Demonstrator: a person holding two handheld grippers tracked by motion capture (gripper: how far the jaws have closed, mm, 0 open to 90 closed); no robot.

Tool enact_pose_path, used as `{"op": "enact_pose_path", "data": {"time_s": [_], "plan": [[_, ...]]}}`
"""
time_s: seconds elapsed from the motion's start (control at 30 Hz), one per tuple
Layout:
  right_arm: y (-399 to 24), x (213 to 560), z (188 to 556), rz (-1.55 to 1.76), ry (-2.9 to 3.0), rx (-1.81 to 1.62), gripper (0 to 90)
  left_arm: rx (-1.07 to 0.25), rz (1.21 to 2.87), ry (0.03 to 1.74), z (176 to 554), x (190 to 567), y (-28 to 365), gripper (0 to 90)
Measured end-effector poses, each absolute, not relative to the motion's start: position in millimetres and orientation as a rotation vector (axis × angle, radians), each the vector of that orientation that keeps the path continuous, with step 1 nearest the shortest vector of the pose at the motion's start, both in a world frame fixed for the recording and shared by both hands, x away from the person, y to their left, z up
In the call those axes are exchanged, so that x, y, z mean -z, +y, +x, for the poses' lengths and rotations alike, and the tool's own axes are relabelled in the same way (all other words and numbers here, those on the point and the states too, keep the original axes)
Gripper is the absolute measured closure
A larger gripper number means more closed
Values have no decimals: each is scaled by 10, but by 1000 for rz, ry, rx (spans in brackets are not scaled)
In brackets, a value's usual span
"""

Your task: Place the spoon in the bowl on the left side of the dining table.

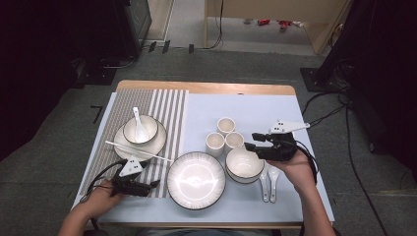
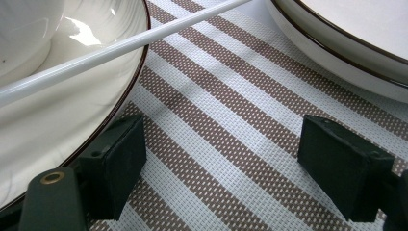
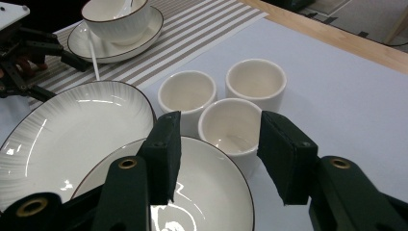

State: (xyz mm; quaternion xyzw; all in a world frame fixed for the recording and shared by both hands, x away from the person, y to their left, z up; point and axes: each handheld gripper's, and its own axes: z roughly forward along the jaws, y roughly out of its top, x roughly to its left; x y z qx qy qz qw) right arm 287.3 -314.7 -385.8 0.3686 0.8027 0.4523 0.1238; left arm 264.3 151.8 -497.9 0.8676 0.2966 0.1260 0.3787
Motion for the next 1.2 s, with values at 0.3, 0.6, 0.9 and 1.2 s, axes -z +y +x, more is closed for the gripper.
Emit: {"op": "enact_pose_path", "data": {"time_s": [0.3,0.6,0.9,1.2], "plan": [[-3232,3853,2835,1072,2313,-1319,503,-322,2217,758,2643,4978,1518,175],[-3299,3869,2818,1115,2288,-1282,542,-323,2217,758,2643,4979,1517,175],[-3379,3947,2803,1129,2250,-1286,532,-323,2218,758,2643,4978,1517,175],[-3436,4011,2801,1156,2242,-1261,539,-322,2219,757,2644,4978,1518,175]]}}
